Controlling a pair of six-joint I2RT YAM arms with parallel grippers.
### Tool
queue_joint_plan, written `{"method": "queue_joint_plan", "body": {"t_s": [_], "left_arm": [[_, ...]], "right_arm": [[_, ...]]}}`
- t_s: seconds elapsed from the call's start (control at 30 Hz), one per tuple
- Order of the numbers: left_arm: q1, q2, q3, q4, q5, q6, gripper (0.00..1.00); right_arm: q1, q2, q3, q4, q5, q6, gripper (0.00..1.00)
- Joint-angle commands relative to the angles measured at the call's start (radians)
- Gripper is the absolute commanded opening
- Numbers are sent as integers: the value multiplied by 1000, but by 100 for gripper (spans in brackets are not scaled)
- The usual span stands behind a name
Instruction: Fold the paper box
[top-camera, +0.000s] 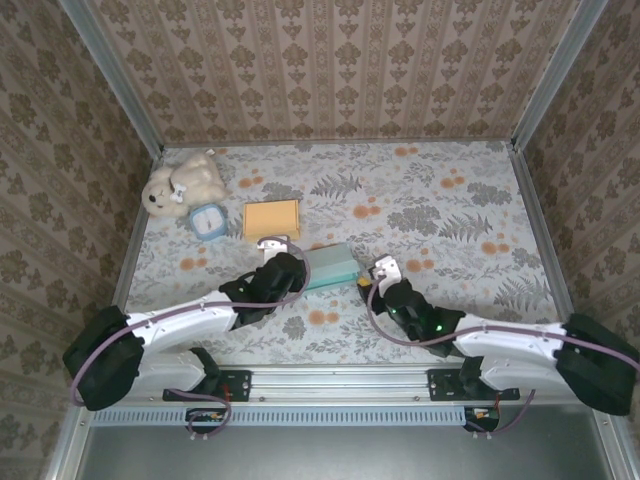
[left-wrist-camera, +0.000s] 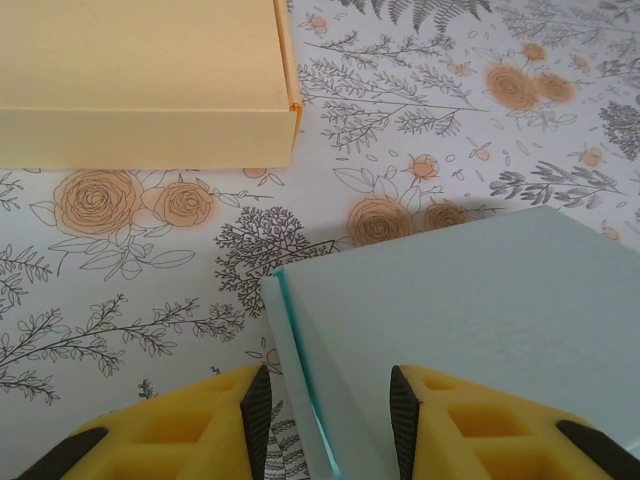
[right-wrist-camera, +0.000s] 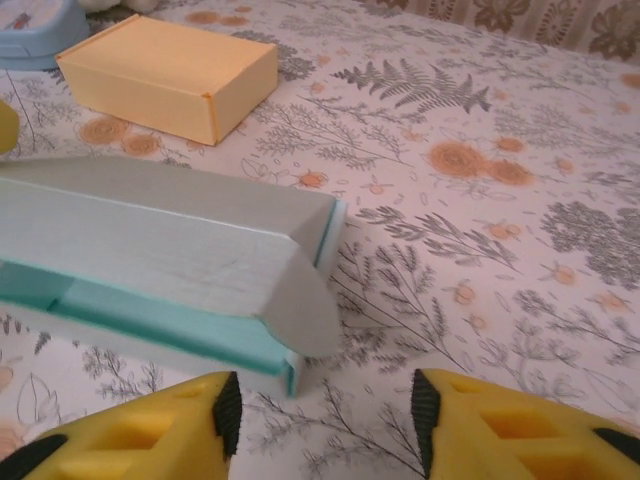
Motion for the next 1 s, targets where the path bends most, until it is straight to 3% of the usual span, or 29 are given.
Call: {"method": "queue_joint_plan", "body": {"t_s": [0.0, 0.2, 0.33, 0.5, 0.83, 0.97], "left_arm": [[-9, 11, 5, 15, -26, -17, 39], [-11, 10, 3, 8, -29, -20, 39], [-13, 8, -8, 14, -33, -24, 39], [-13, 8, -15, 16, -33, -23, 39], [-7, 0, -44, 23, -24, -23, 39], [-5, 2, -59, 36, -17, -22, 39]], "right_arm": [[3, -137, 12, -284, 70, 71, 54], [-2, -342, -13, -323, 79, 105, 58], [-8, -348, 40, -335, 52, 86, 62], [-52, -217, 131, -303, -43, 46, 69], [-218, 131, 354, -266, -304, 45, 70], [-233, 261, 434, -270, -330, 40, 70]]}}
